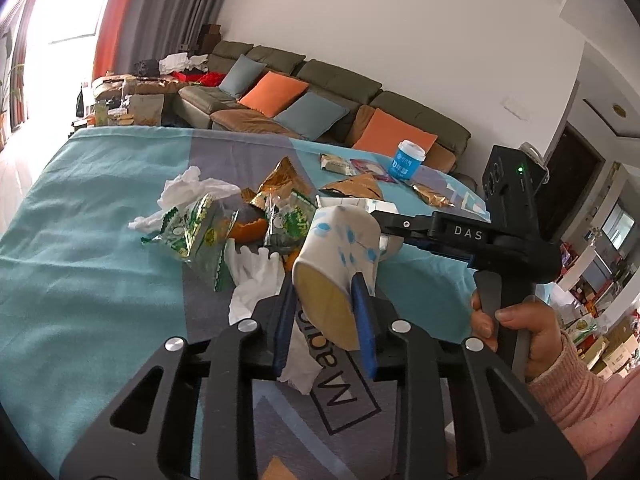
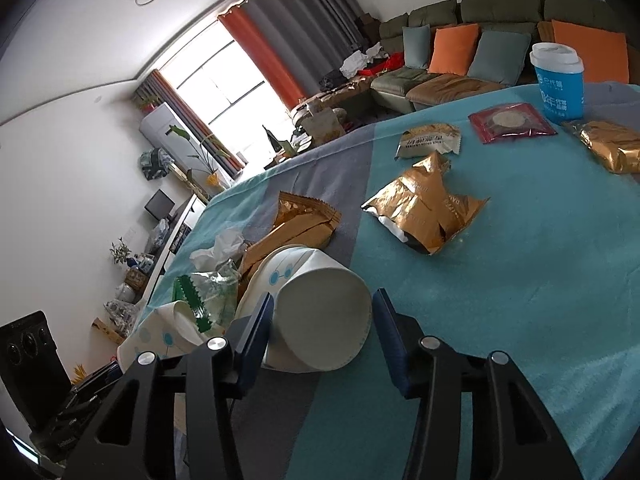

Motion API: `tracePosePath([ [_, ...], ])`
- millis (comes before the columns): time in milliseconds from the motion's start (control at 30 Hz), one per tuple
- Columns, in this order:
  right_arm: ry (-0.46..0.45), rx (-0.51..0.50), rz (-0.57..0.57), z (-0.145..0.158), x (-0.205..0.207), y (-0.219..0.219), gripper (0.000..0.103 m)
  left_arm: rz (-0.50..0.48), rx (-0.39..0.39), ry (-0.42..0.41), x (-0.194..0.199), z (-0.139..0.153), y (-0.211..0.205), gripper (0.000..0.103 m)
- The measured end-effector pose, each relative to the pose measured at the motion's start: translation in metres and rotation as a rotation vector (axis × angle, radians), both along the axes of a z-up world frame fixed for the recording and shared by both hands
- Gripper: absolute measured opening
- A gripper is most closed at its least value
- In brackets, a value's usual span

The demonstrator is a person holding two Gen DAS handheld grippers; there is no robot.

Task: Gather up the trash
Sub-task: 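Grasp the white paper cup with the right tool while the left tool holds its cup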

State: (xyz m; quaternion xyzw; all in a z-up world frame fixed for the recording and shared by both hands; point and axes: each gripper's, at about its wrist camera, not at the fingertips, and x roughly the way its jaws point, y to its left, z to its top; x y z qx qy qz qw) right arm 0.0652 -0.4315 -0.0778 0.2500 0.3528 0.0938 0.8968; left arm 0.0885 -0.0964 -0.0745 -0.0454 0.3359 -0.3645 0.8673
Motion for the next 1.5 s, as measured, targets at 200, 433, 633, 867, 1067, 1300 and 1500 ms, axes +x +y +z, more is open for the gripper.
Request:
tracePosePath([
  [200, -0.023, 0.003, -0.019, 0.006, -0.006, -0.006, 0.048, 0.002, -0.011, -0.02, -0.004, 0.007, 0.005, 0.027],
  [433, -0.049, -0.005, -0.026, 0.014, -0.014, -0.008, 0.048, 0.011, -0.036, -0.034, -0.008, 0.013, 0.015, 0.026],
  [633, -0.069, -0.004, -0.022, 0.022, -0.017, -0.004, 0.048, 0.031, -0.056, -0.051, -0.014, 0.021, 0.029, 0.026],
  [867, -0.102, -0.008, -0.002, 0.035, -0.02, 0.004, 0.048, 0.061, -0.081, -0.078, -0.021, 0.031, 0.049, 0.026],
  [1067, -0.136, -0.008, 0.029, 0.047, -0.022, 0.015, 0.048, 0.099, -0.091, -0.1, -0.025, 0.038, 0.066, 0.026],
  [1300, -0.162, -0.001, 0.091, 0.054, -0.017, 0.034, 0.048, 0.153, -0.092, -0.109, -0.03, 0.04, 0.087, 0.026],
  [1500, -0.17, 0.003, 0.166, 0.058, -0.009, 0.06, 0.048, 0.21, -0.089, -0.116, -0.037, 0.043, 0.107, 0.026],
])
